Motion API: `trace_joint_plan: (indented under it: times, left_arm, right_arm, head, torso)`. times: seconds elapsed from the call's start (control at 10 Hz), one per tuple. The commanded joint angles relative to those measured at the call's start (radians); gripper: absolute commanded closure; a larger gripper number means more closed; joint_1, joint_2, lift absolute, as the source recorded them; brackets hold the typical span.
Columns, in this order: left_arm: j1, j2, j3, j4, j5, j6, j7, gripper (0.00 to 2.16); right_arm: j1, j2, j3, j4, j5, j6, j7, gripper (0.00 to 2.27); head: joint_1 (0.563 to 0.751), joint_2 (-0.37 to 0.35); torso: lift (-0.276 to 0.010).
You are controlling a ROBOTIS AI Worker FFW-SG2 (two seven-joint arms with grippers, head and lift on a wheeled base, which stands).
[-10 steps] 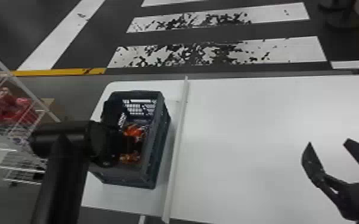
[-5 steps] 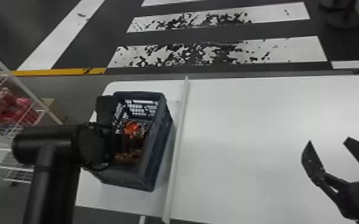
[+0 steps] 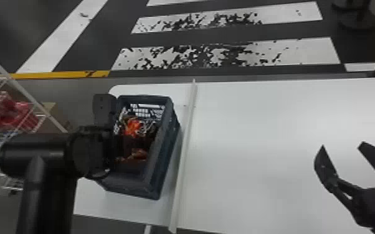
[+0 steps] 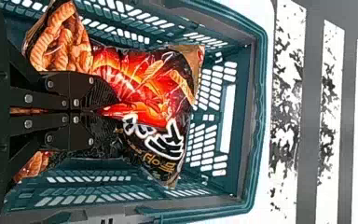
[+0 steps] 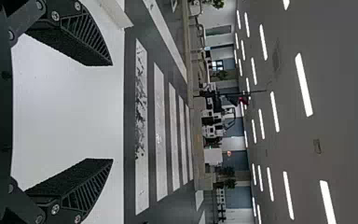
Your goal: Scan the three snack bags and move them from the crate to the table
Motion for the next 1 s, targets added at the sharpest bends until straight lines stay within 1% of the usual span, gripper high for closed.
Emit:
trace_joint_plan:
  times: [0.0, 0.1, 0.3, 0.5, 0.7, 0.9]
  left_arm:
    - [0.02, -0.001, 0.012, -0.044, 0.0, -0.002, 0.012, 1.63]
    - [0.035, -0.001, 0.014, -0.076, -0.006, -0.005, 0.03, 1.63]
    - [0.057, -0.001, 0.032, -0.135, -0.001, 0.001, 0.029, 1.63]
    - [0.083, -0.011, 0.047, -0.185, 0.007, -0.005, 0.03, 1.63]
    - [0.095, -0.02, 0.061, -0.205, 0.01, -0.008, 0.03, 1.63]
    - [0.099, -0.02, 0.066, -0.187, 0.017, -0.02, 0.029, 1.63]
  right_arm:
    - [0.0, 0.002, 0.0, 0.001, 0.0, 0.0, 0.0, 0.17]
    - [0.0, 0.0, 0.0, 0.001, 0.0, 0.0, 0.0, 0.17]
    - [0.0, 0.0, 0.0, 0.002, 0.0, 0.0, 0.0, 0.17]
    - [0.0, 0.0, 0.0, 0.002, 0.0, 0.0, -0.002, 0.17]
    - [0.002, 0.0, 0.0, 0.001, 0.0, 0.0, -0.002, 0.17]
    - [0.006, 0.0, 0.0, -0.001, 0.0, -0.015, -0.002, 0.17]
  head:
    - [0.695, 0.22]
    - [0.695, 0.225]
    - [0.695, 0.231]
    - [0.695, 0.232]
    - [0.695, 0.23]
    - [0.695, 0.231]
  torso:
    - [-0.062]
    - [-0.062]
    - [-0.062]
    - [-0.062]
    - [-0.062]
    - [-0.062]
